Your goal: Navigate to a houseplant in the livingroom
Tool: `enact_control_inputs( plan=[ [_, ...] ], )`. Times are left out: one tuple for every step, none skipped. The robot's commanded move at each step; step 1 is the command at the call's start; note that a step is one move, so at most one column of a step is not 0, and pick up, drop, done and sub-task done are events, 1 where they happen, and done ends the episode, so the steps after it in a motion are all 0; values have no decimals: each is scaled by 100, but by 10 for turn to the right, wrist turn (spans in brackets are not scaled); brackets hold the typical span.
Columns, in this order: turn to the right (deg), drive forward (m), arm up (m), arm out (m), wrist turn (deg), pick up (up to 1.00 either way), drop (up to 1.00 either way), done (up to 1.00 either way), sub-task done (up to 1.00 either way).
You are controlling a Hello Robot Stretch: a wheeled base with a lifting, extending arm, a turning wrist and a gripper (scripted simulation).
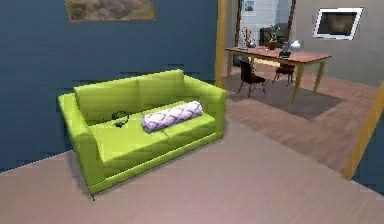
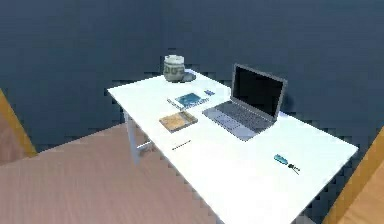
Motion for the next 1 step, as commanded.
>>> enact_control_inputs(
  plan=[
    [330,0,0,0,0,0,0,0,0]
  ],
)
